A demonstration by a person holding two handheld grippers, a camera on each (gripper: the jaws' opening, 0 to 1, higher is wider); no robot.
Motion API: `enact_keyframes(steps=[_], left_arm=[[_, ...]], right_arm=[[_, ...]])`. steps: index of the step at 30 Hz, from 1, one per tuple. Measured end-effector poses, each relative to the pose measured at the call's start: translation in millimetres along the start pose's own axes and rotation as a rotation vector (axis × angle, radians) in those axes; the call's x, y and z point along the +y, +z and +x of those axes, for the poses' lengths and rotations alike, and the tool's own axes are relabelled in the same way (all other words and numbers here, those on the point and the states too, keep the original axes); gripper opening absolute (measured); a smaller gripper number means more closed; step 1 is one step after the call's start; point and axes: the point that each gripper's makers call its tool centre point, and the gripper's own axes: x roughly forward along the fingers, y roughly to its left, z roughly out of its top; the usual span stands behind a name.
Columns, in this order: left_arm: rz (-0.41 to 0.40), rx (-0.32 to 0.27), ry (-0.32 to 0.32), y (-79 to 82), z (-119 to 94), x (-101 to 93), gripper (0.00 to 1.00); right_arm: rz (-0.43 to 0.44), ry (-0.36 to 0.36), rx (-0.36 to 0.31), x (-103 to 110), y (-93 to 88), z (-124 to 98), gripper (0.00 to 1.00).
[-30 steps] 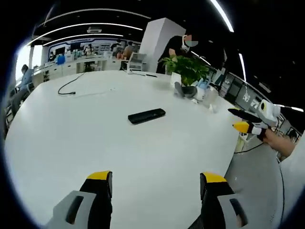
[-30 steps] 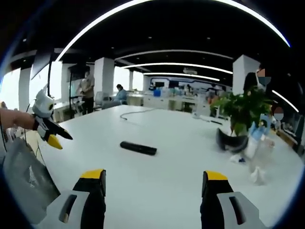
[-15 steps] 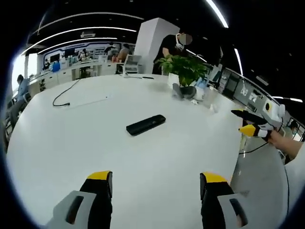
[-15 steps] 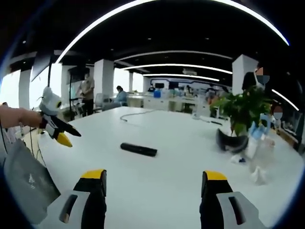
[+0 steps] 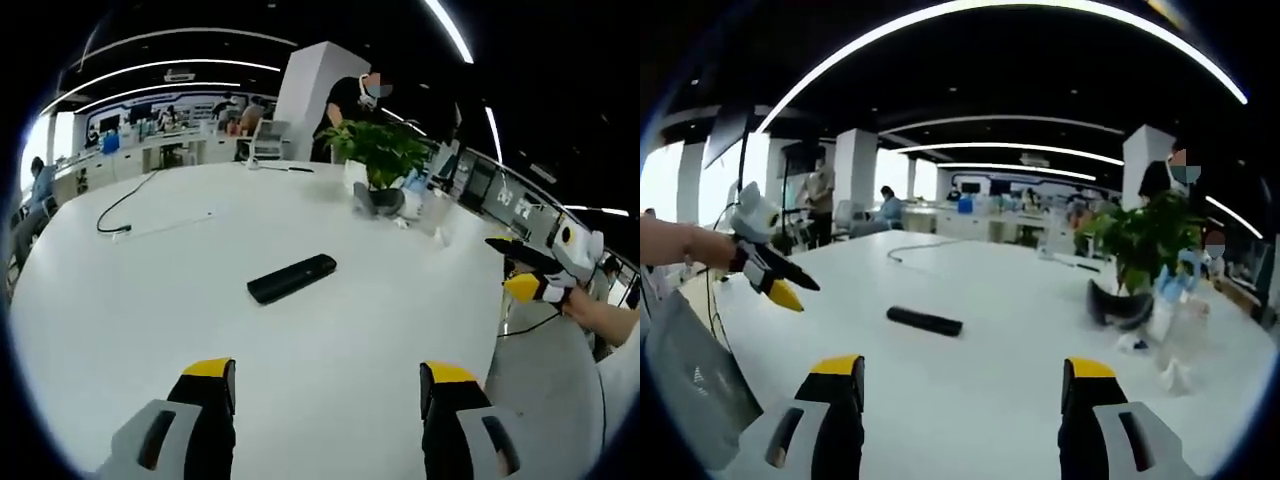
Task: Press the specified remote control buttons in sequence, fully releasing each button before pressing the next.
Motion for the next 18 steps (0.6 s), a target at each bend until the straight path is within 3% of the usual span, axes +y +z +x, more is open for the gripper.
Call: enact_keyframes(steps=[10, 18], left_arm=[[0.106, 0.039, -0.025, 16.8, 22, -1.9, 0.78], [0.192, 0.099, -0.044, 18.1, 35, 1.2, 0.78]], right_arm=[[0.007, -0.004, 0.001, -2, -0.7, 0, 0.8], [0.016, -0.024, -0.011, -8, 0.1, -2, 0.8]])
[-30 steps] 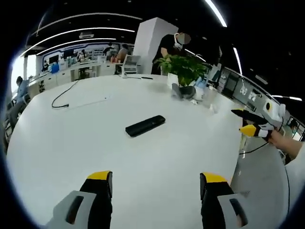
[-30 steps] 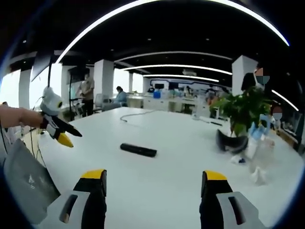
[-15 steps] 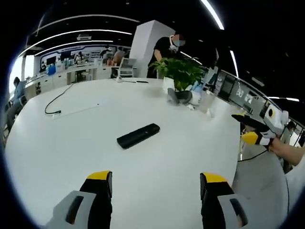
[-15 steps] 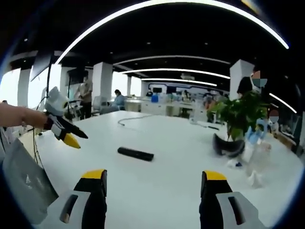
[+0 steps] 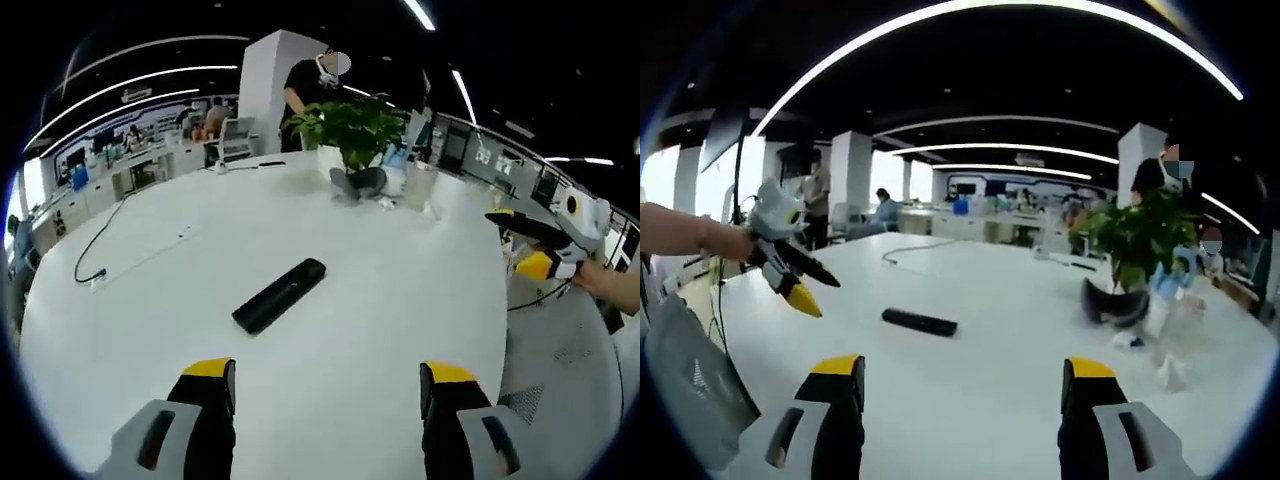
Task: Press the specified remote control buttons in sequence, fully releasing each button before pressing the next.
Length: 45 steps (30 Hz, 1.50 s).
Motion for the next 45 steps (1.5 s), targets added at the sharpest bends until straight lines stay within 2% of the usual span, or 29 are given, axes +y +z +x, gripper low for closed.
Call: enact_keyframes(steps=[12, 20, 24, 27, 29, 35, 41, 45], left_arm=[[0.103, 0.082, -0.032, -1.1, 12, 9.1, 0.78], [0.144, 0.114, -0.044, 2.4, 22, 18.5, 0.76], [0.166, 0.15, -0.047, -1.2, 29, 23.9, 0.75], [0.211, 0.212, -0.039, -7.9, 34, 32.8, 0.74], [0.225, 0.225, -0.038, -7.6, 37, 36.3, 0.74], [0.223, 0.24, -0.044, -5.2, 43, 45.0, 0.73], [0.21, 0.268, -0.077, -13.6, 52, 46.8, 0.72], [0.195, 0.324, -0.07, -23.5, 58, 61.9, 0.72]], right_arm=[[-0.01, -0.016, 0.007, -2, -2.2, -3, 0.79], [-0.002, -0.019, 0.019, -2, -5.1, -2, 0.78], [-0.002, -0.012, 0.026, -1, -6.6, -1, 0.78], [-0.002, -0.005, 0.033, 0, -7.9, 0, 0.77], [-0.003, -0.003, 0.036, 1, -8.4, 1, 0.77], [-0.006, 0.009, 0.051, 3, -10.8, 2, 0.76], [-0.003, 0.012, 0.059, 3, -12.5, 2, 0.75], [-0.005, 0.014, 0.068, 3, -14.2, 3, 0.74]])
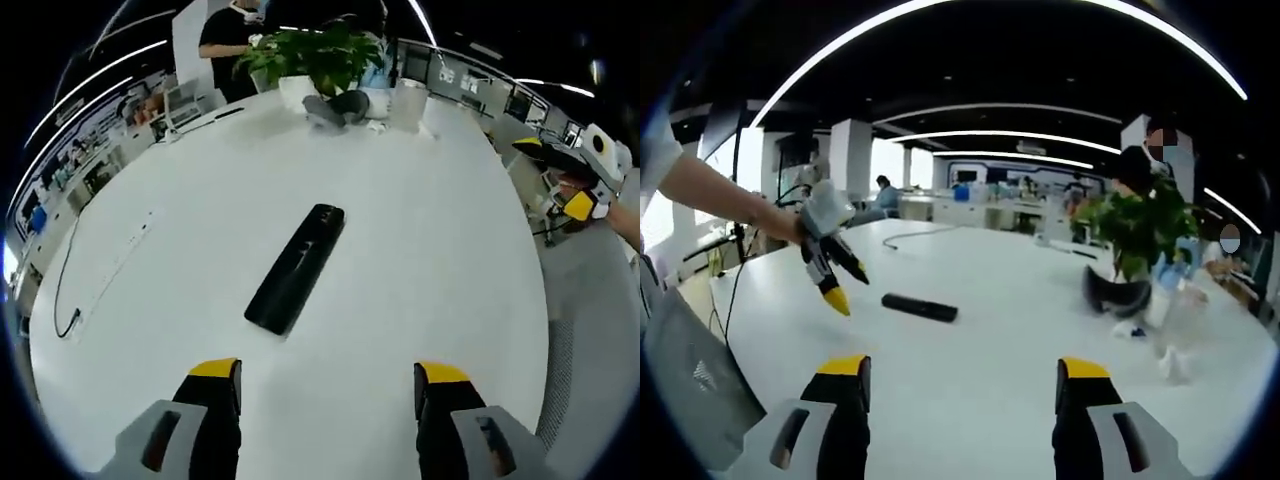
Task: Press the specified remote control buttons in sequence, fully releasing each button before pressing the next.
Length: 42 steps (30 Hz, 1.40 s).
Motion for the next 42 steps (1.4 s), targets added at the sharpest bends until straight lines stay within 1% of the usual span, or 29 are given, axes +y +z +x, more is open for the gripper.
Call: enact_keyframes(steps=[2, 5, 7, 8, 10, 12, 19, 22, 25, 31, 38, 42], left_arm=[[-0.011, 0.007, 0.005, -0.4, 1, 6.3, 0.72], [-0.019, 0.01, 0.011, 0.7, 1, 10.4, 0.71], [0.004, 0.021, 0.017, 0.3, 3, 11.8, 0.68], [0.028, 0.028, 0.021, 0.0, 4, 12.6, 0.68], [0.051, 0.04, 0.018, 0.2, 8, 10.8, 0.68], [0.05, 0.047, 0.007, 2.0, 12, 8.4, 0.7], [0.065, 0.043, -0.015, 15.0, 23, 4.3, 0.7], [0.091, 0.067, -0.019, 17.9, 29, 3.0, 0.7], [0.101, 0.066, -0.027, 22.1, 33, 1.4, 0.7], [0.096, 0.068, -0.033, 26.9, 41, 5.9, 0.7], [0.097, 0.069, -0.042, 32.2, 47, 6.4, 0.7], [0.121, 0.08, -0.046, 34.2, 52, 4.6, 0.7]], right_arm=[[-0.001, 0.002, 0.002, 1, -0.2, 0, 0.74], [0.002, 0.003, 0.002, 0, -0.4, 0, 0.74], [0.004, 0.002, 0.004, 0, -0.8, 0, 0.74], [0.005, 0.001, 0.003, 0, -0.8, -1, 0.74], [0.005, 0.0, 0.003, 0, -0.8, -1, 0.74], [0.005, -0.002, 0.007, -1, -1.5, -1, 0.74], [0.002, 0.006, 0.019, 1, -3.5, 0, 0.74], [0.008, 0.015, 0.013, 2, -2.7, 0, 0.73], [0.015, 0.016, 0.012, 1, -2.8, 0, 0.71], [0.017, 0.024, 0.022, 2, -5.0, 1, 0.69], [0.019, 0.026, 0.036, 3, -7.6, 2, 0.68], [0.017, 0.029, 0.042, 3, -8.2, 2, 0.67]])
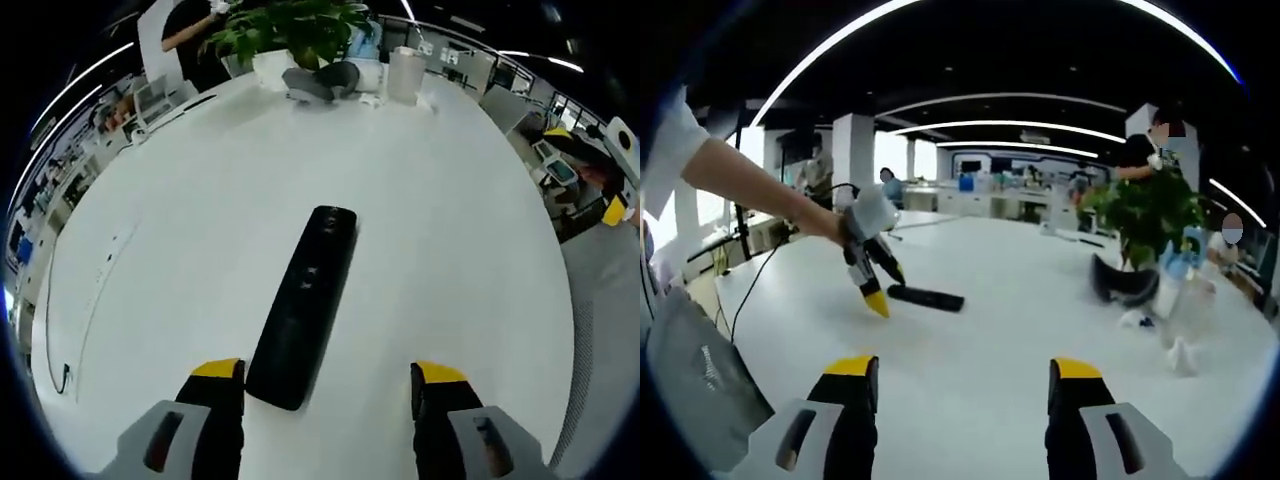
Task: Press the specified remote control buttons in sequence, fully releasing each button before pressing the next.
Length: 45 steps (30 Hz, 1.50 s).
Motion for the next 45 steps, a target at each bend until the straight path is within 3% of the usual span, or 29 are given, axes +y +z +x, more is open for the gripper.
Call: enact_keyframes(steps=[8, 12, 17, 22, 33, 45], left_arm=[[0.009, 0.013, -0.014, -0.8, 1, 1.1, 0.65], [0.02, 0.015, -0.015, -0.9, -1, 0.4, 0.49], [0.049, 0.018, -0.025, -1.3, -1, -3.6, 0.42], [0.138, 0.029, -0.052, -0.2, -1, -13.3, 0.26], [0.121, 0.031, -0.045, -2.0, -1, -13.1, 0.25], [0.184, 0.046, -0.075, -10.0, -5, -24.8, 0.25]], right_arm=[[0.001, 0.008, 0.01, 1, -1.8, 1, 0.66], [0.003, 0.01, 0.009, 1, -1.7, 1, 0.66], [0.008, 0.013, 0.012, 2, -2.5, 1, 0.65], [0.009, 0.018, 0.011, 2, -2.0, 2, 0.64], [0.014, 0.019, 0.009, 2, -1.9, 2, 0.63], [0.015, 0.023, 0.012, 4, -2.7, 2, 0.63]])
